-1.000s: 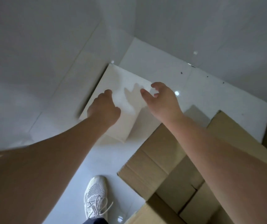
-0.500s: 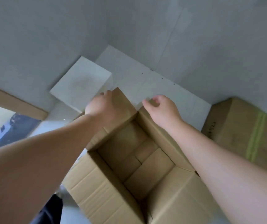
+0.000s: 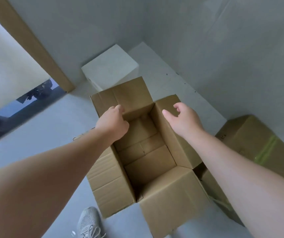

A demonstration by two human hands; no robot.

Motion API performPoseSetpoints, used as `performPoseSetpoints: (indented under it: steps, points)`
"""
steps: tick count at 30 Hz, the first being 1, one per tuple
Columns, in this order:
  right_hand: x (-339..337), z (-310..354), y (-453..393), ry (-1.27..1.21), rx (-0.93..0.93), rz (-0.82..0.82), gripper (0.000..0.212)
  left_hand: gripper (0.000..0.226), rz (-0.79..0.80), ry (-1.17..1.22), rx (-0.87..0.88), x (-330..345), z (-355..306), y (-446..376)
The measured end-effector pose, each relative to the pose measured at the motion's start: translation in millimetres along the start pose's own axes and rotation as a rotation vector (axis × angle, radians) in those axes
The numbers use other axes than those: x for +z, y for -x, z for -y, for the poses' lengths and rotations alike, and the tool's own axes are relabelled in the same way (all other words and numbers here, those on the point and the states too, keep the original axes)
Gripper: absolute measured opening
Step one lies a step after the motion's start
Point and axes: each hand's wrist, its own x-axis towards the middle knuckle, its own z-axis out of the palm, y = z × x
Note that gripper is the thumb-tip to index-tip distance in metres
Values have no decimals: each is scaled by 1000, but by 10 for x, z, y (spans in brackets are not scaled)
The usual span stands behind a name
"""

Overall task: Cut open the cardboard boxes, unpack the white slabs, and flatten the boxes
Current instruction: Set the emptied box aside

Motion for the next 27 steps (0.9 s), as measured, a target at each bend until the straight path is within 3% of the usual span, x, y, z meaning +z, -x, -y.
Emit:
performPoseSetpoints:
  steps: [6,12,18,23,27]
  points:
    - [318,-210,41,67,-166,72,59,51,-105,41,-128,392,11,404]
    - [549,-1010,5,223,-321,145,59,53,-179,14,-288,1306,97,828]
    - [974,-1796,-394,471,-335,117,53,68,-209,-127,-329,2202,515,785]
    - [1511,-2218,-743,645,-250,37,76,92,-201,-186,-391,2756,947,671]
    - [1708,-2379,-936,669,-229,-28,74,98,-191,-57,-487,3005,1083,577]
